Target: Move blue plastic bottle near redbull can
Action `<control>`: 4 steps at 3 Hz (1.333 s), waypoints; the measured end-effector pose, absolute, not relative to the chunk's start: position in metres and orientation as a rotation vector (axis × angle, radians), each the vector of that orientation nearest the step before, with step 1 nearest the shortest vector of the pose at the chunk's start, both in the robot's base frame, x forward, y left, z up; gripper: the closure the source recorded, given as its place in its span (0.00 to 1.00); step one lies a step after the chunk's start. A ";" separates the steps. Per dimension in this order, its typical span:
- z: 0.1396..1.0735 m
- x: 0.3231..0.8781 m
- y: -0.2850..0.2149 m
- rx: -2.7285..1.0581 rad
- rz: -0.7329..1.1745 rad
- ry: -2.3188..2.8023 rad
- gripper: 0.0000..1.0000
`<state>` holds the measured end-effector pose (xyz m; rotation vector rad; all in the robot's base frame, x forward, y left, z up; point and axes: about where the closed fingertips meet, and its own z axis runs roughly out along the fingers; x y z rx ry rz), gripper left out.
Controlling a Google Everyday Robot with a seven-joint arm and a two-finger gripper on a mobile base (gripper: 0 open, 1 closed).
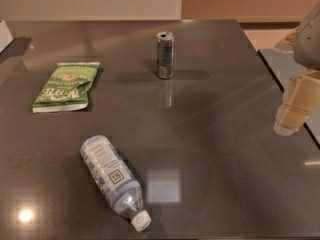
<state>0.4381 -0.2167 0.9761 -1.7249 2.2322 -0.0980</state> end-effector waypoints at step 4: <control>0.968 0.438 -0.136 -1.695 -0.072 2.317 0.00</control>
Offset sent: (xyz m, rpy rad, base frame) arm -0.0036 0.0270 -0.0086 -0.0176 0.0406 0.0209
